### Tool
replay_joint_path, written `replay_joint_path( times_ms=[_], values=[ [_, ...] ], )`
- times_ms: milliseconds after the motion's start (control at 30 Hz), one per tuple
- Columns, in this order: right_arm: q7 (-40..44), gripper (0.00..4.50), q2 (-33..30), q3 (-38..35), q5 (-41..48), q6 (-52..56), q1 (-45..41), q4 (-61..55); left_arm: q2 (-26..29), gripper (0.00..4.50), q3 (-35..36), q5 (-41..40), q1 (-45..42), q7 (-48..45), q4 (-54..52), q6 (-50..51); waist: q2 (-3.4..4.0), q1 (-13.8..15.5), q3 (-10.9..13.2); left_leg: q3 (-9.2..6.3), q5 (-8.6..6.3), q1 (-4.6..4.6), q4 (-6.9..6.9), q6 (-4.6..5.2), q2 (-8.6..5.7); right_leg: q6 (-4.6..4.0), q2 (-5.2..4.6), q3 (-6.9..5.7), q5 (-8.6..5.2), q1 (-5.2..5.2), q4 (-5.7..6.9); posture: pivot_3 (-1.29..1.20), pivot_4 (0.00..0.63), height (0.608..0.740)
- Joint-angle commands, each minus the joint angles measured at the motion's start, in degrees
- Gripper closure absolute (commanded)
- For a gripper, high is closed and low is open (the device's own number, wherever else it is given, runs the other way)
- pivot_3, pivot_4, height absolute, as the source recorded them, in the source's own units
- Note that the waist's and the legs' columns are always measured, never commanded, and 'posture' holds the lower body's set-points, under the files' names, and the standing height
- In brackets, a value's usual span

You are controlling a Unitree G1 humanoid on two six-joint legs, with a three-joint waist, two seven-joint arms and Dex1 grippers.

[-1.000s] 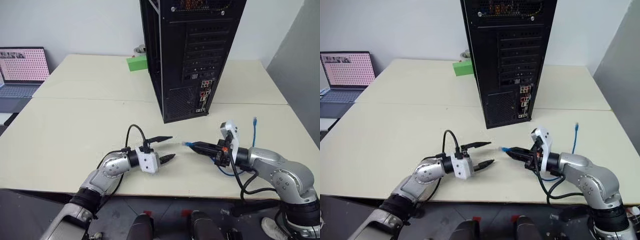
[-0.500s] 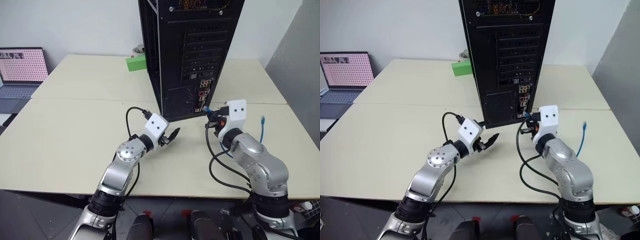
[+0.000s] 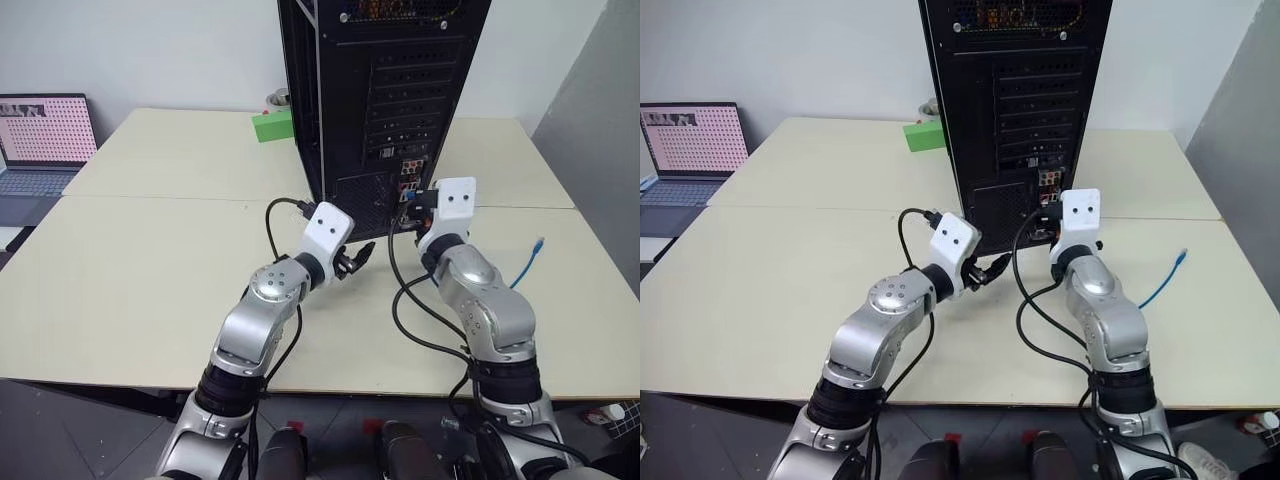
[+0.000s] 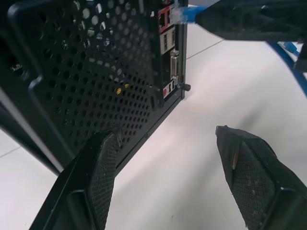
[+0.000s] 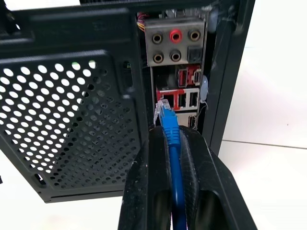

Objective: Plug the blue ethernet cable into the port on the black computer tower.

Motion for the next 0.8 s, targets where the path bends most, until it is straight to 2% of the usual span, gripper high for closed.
replay_joint_path(
  times_ms=[33, 800],
  values=[
    [0.69, 4.50, 0.50, -0.80, -0.62, -1.89, -1.90, -0.92, 0.03, 1.15, 0.23, 0.42, -1.24, 0.62, -2.11, -0.87, 0.00, -0.02, 0.00, 0.00, 0.00, 0.00, 0.00, 0.00, 0.00, 0.00, 0.00, 0.00, 0.00, 0.00, 0.00, 0.00, 0.150, 0.740],
    [1.78, 4.50, 1.15, -1.74, -3.10, -6.45, -4.84, 6.08, 0.60, 1.15, -0.66, 1.17, -1.02, 0.92, -1.73, -2.45, 0.00, -0.10, 0.00, 0.00, 0.00, -0.01, -0.01, 0.00, 0.00, 0.00, 0.00, 0.00, 0.00, -0.01, -0.04, 0.00, 0.150, 0.740]
  ],
)
